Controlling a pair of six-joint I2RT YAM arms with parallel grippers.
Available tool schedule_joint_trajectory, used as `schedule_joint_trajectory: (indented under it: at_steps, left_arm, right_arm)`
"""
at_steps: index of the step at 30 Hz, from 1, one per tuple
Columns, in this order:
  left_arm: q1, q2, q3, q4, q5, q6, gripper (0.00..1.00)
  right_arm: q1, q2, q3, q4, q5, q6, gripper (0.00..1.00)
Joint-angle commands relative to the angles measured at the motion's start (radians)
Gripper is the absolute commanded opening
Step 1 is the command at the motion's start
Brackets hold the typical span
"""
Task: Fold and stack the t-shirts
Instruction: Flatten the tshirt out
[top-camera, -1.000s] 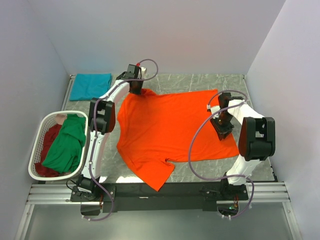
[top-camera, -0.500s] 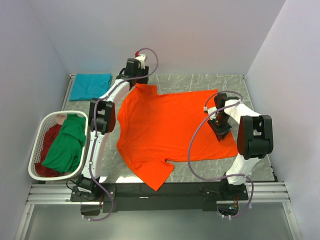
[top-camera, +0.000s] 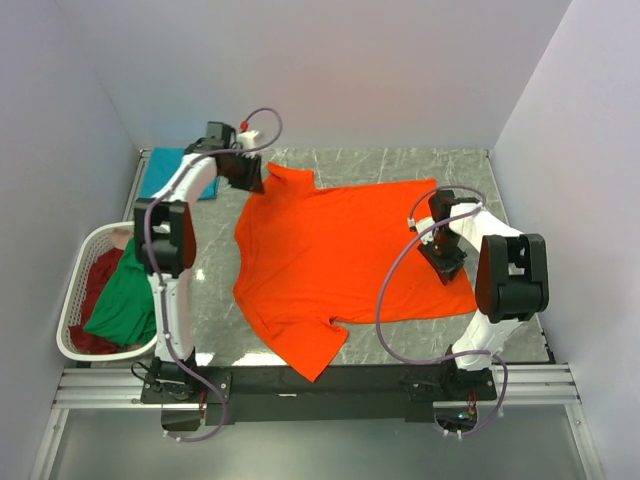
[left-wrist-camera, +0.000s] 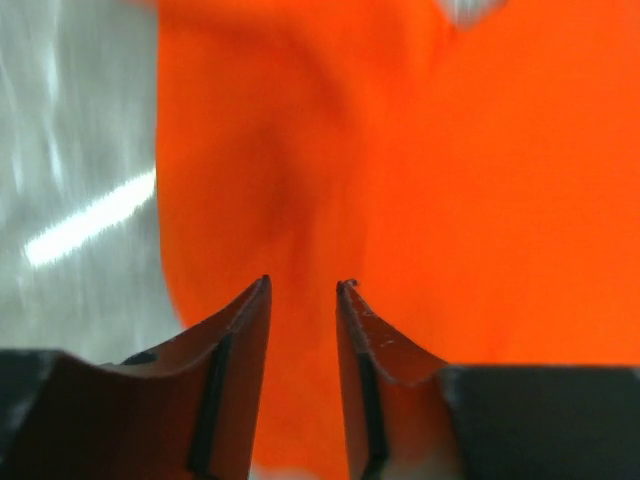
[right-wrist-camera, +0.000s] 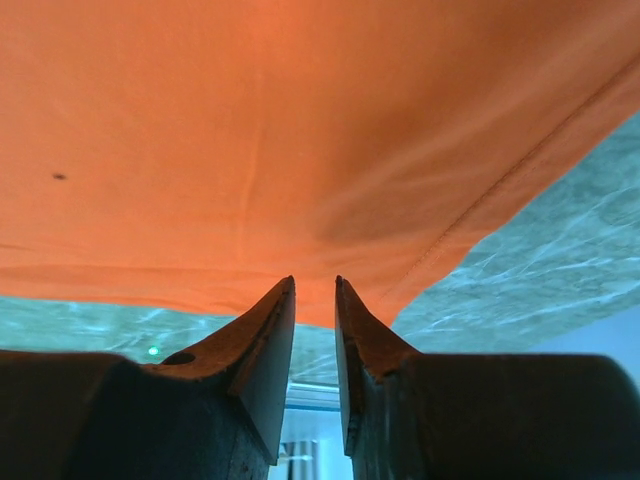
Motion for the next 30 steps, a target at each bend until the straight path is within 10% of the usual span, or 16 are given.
schedule_joint_trajectory:
  at_steps: [1,13,30]
  left_arm:
    - [0.035,-0.13,-0.119,-0.274,0.144,0.163,0.37]
    - [0.064,-0.279,-0.498,-0.333,-0.012,0.286,0.25]
    - [0.104,-0.325,-0.551,-0.411,-0.025,0.342,0.16]
  right_arm:
    - [0.005,-0.018,-0.032,0.027,0.069,-0.042,0.29]
    - [0.02,-0.015,-0.124,0.028,0.076,-0.059,0.29]
    - [0.115,-0.121,-0.189,-0.055,-0.049,-0.034,0.31]
